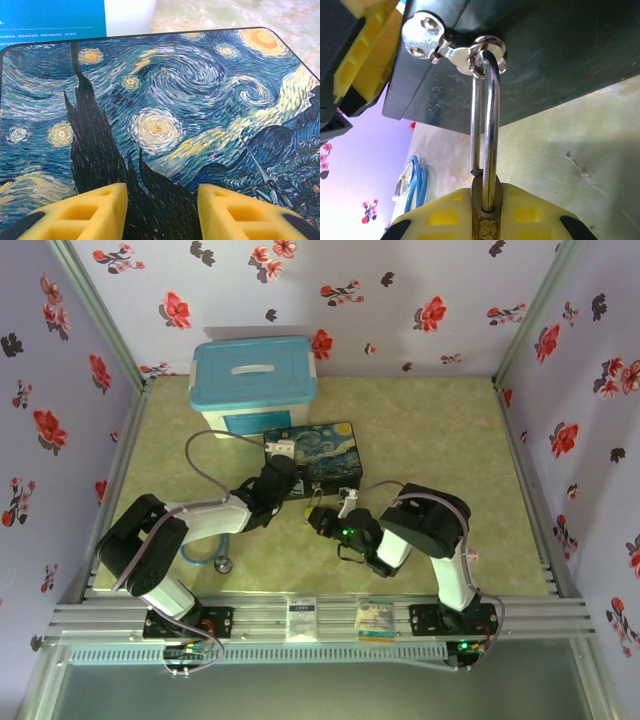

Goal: Unlock a padlock with a key

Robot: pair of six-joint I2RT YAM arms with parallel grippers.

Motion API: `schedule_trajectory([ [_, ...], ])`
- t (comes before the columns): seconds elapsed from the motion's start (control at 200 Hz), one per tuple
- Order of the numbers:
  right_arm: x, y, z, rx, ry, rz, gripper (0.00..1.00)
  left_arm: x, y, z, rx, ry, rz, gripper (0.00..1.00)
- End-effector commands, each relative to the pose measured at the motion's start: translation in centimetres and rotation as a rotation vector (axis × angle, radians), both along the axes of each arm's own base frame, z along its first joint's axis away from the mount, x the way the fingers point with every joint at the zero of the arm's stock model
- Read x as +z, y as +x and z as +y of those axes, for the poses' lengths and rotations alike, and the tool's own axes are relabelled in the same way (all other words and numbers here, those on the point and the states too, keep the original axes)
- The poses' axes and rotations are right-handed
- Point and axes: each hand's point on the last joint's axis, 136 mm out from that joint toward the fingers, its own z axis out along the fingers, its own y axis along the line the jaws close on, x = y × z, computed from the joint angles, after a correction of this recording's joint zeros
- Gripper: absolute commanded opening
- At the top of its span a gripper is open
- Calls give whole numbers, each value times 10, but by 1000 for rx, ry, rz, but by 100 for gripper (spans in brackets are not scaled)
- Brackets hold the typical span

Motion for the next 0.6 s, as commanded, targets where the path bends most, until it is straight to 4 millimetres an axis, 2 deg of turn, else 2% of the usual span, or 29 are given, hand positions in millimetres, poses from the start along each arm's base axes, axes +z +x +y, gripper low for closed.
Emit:
schedule_trajectory([
  [0.0,-4,14,-12,-154,11,41,0,-74,-35,25,-13,156,220,41],
  [0.085,6,19,-14,-210,58,49,0,-75,-36,25,-18,159,224,41],
  [0.24,21,26,-5,-204,75,4,0,-79,-36,24,-23,156,228,40],
  [0.335,19,34,-16,-287,119,51,0,-81,-37,24,-25,158,235,40],
  [0.485,53,36,6,-248,156,-42,0,-82,-38,25,-30,166,232,39],
  [0.595,55,43,16,-269,215,-5,0,-83,-39,25,-41,169,229,39],
])
